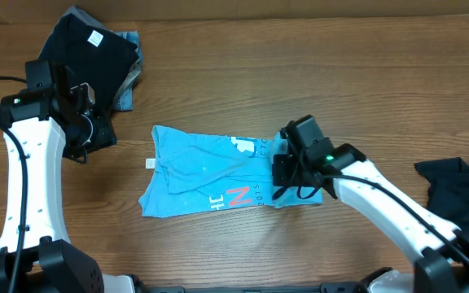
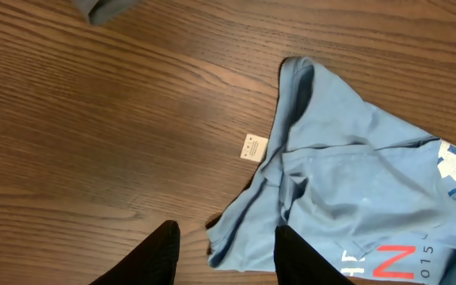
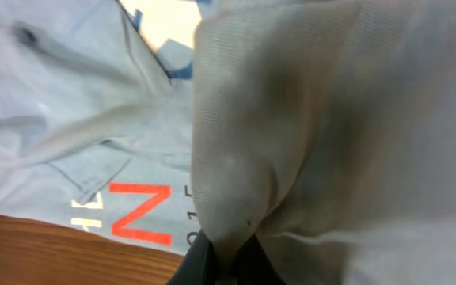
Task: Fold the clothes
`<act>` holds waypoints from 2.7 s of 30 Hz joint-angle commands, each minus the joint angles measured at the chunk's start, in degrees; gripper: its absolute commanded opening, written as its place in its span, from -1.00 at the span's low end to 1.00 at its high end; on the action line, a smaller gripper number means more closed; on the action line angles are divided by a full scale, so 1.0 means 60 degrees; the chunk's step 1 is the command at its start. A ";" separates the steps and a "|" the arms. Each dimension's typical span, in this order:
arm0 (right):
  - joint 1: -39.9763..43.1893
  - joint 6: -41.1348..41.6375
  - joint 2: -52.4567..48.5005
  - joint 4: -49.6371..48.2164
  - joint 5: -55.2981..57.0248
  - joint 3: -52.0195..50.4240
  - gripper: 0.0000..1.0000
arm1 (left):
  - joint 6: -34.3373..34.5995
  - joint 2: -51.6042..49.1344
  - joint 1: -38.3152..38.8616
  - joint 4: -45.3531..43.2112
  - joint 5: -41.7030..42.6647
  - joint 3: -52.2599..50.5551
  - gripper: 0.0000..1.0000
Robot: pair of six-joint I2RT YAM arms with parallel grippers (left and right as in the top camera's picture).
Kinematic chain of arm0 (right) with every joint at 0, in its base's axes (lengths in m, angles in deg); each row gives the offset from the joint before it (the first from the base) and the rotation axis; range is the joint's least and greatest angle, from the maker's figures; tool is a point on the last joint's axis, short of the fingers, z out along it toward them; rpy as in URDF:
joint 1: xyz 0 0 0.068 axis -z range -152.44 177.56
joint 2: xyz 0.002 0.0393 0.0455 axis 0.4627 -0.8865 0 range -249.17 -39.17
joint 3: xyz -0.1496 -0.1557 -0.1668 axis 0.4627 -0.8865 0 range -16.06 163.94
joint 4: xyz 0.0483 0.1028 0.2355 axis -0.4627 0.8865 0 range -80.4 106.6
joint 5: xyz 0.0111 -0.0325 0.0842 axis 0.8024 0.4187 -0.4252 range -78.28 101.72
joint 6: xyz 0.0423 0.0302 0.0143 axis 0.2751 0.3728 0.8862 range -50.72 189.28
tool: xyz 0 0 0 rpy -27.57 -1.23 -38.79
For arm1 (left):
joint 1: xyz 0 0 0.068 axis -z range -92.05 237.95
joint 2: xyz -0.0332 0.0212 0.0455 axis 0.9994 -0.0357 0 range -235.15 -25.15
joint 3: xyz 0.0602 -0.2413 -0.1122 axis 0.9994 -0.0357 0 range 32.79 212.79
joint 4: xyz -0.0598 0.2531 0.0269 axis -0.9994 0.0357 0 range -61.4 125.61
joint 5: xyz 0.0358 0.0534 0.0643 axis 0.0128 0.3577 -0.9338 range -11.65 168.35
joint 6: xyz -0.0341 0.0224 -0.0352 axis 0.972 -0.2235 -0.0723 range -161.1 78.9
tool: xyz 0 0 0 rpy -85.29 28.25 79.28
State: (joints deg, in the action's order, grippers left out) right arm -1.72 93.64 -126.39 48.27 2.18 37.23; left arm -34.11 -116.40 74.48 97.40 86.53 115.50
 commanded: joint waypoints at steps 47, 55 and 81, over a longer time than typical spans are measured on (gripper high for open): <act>0.1049 0.0605 -0.1588 -0.0652 -0.3220 0.1326 -0.52 | -0.0929 0.0197 0.0277 -0.2361 0.1632 -0.3850 0.83; 0.1093 0.0353 0.0095 0.0335 -0.2014 0.1326 -0.24 | -0.0929 -0.0448 0.0277 -0.4663 0.1945 -0.5435 1.00; 0.1563 0.0361 0.0630 0.1228 -0.0630 0.1326 -0.20 | -0.1636 -0.3060 0.1413 -0.4623 0.1555 -0.4980 -0.92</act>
State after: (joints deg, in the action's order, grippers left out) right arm 5.43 96.17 -123.99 55.68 -3.91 43.99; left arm -43.40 -129.12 83.99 64.83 102.73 87.75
